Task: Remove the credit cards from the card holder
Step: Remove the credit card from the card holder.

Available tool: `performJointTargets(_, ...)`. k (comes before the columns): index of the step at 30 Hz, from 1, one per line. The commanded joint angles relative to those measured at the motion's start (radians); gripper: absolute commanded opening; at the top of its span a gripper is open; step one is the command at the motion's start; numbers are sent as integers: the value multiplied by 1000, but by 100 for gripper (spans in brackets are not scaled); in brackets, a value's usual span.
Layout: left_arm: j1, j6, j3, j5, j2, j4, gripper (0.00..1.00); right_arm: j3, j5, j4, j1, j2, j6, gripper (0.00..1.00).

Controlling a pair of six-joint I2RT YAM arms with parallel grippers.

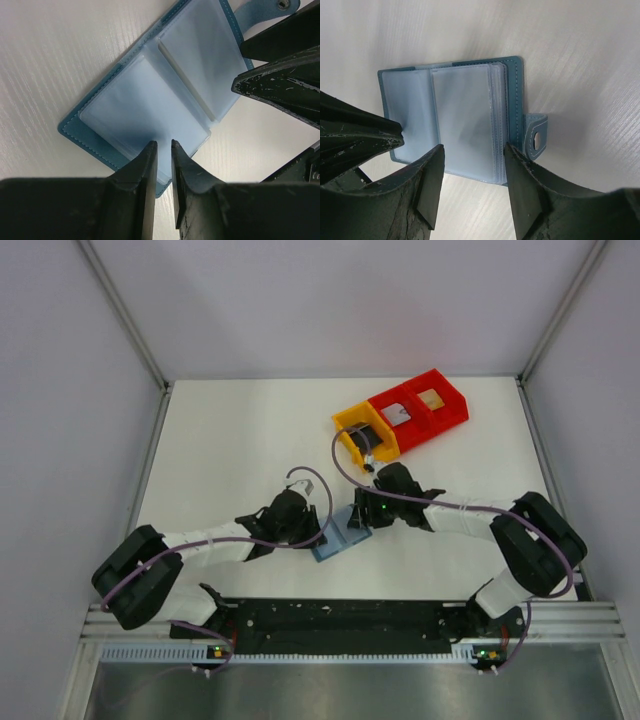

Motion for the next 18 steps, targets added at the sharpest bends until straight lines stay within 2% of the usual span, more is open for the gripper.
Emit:
performJointTargets(1,-2,-1,-12,-2,3,28,21,19,-43,26,13,16,2,51)
performJointTargets(18,-4,-1,-2,14,32,31,20,49,-91,-1,25,-35,10,43)
